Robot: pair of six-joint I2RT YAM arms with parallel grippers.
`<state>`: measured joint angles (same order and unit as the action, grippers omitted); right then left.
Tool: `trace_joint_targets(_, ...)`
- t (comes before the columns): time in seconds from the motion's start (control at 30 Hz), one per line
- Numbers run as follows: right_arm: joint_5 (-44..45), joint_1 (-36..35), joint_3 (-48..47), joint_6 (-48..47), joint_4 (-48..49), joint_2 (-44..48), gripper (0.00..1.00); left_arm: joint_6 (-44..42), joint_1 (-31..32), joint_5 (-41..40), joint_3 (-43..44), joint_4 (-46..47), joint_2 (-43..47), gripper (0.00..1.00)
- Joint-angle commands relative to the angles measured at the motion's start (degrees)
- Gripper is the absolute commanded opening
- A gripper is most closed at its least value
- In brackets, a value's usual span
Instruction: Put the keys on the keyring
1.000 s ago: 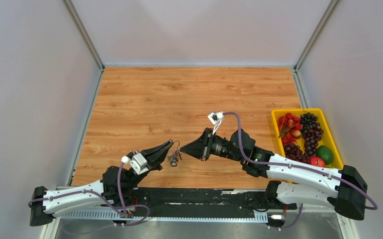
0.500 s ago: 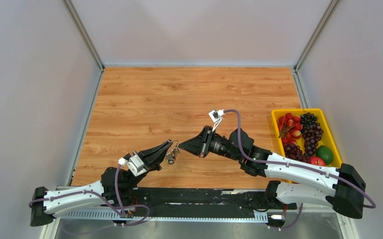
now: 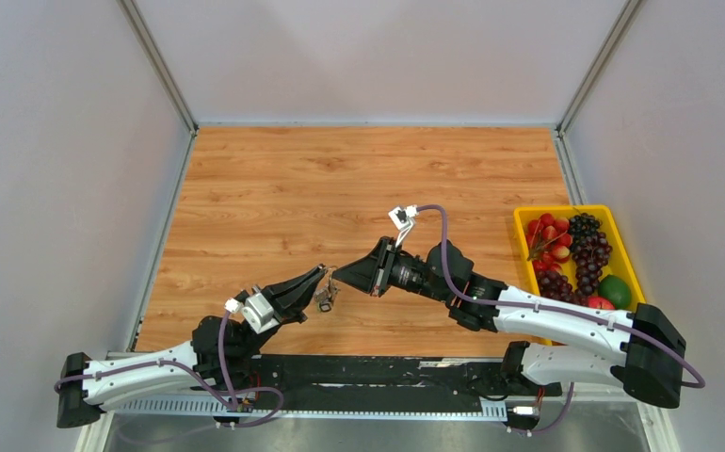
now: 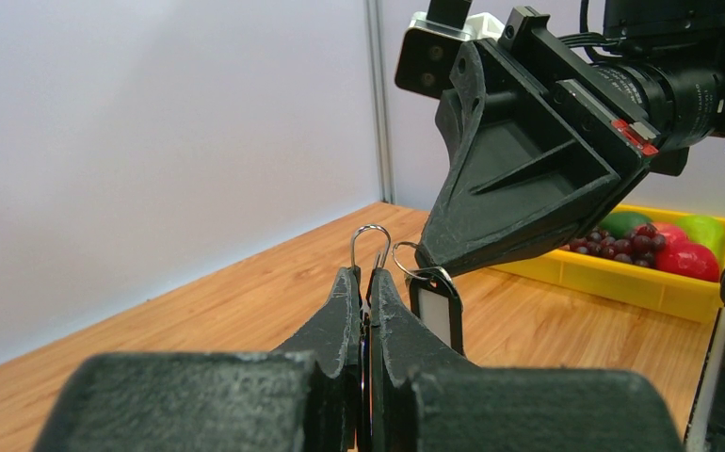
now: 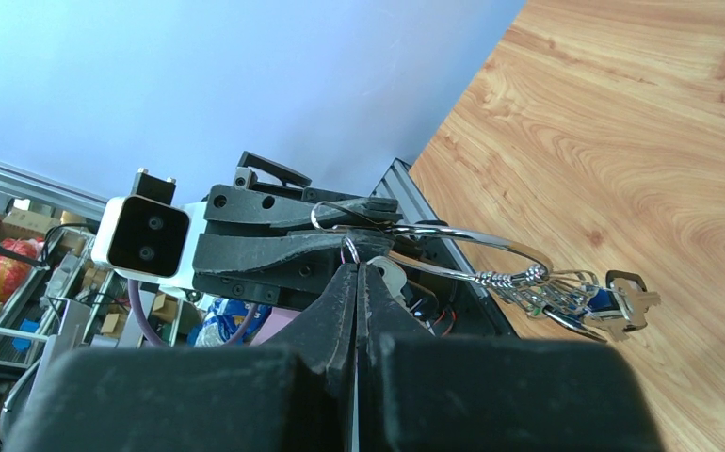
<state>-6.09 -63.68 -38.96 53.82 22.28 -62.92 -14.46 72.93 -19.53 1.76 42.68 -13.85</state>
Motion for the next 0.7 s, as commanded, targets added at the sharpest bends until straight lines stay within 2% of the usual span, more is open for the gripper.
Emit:
trace_joint_targets(0.0,0.44,-0.4,-2.65,0.73,4.0,-0.43,0.0,-1.0,-0.15,1.37,-0.09,4.35,-0.1,0.0)
trace_joint_targets(0.67,1.29,-0.77,-3.16,0.69,3.84,-1.23,0.0,-0.57,-0.17,1.86,0.0,4.09,0.35,0.0)
